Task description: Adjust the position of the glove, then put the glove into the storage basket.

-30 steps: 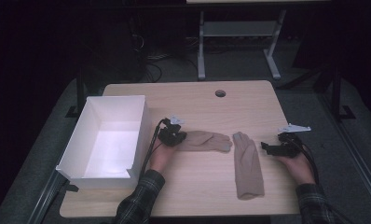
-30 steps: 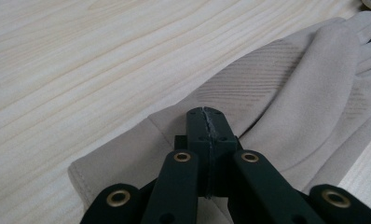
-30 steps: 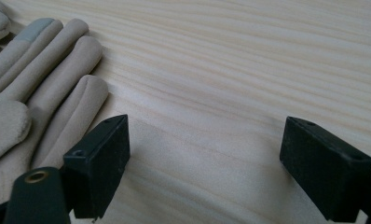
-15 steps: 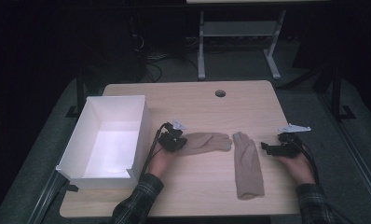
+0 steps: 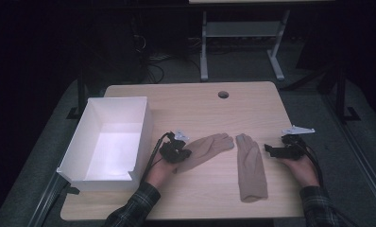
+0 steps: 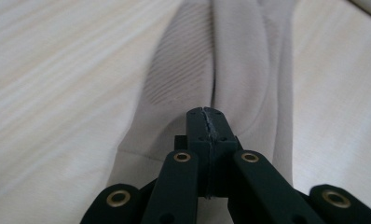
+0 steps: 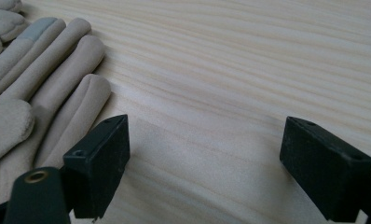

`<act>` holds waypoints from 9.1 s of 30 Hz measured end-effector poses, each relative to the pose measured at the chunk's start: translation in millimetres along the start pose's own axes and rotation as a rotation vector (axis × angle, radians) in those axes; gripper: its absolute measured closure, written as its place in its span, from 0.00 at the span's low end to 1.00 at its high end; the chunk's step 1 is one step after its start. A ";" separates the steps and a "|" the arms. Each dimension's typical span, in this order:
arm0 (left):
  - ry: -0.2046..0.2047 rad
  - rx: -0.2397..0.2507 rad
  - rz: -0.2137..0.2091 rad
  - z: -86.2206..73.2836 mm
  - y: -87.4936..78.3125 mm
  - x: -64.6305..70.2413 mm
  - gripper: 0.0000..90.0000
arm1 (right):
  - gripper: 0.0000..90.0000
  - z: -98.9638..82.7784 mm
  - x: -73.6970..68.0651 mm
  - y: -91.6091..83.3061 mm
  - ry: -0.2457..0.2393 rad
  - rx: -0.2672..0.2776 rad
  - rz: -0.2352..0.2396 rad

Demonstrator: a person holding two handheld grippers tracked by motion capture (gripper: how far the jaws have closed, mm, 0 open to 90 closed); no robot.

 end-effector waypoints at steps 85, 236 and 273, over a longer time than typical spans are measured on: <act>0.002 0.050 -0.150 19.5 25.9 19.8 0.96 | 1.00 -0.4 -49.9 -37.5 -0.142 -0.049 0.257; 0.096 -0.094 -0.279 2.6 -4.5 55.4 0.95 | 0.24 14.2 -71.2 4.9 -0.157 0.029 0.180; 0.177 -0.060 -0.105 13.5 25.5 43.3 0.15 | 0.23 14.6 -71.6 5.5 -0.157 0.027 0.181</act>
Point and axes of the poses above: each handheld gripper's, and its own axes: y roughly forward along the jaws, z roughly out of its top, x roughly to its right, the point moved 4 cm from there along y, roughly forward along the jaws, and after that the axes turned 8 degrees about -y, right-handed, at the moved point
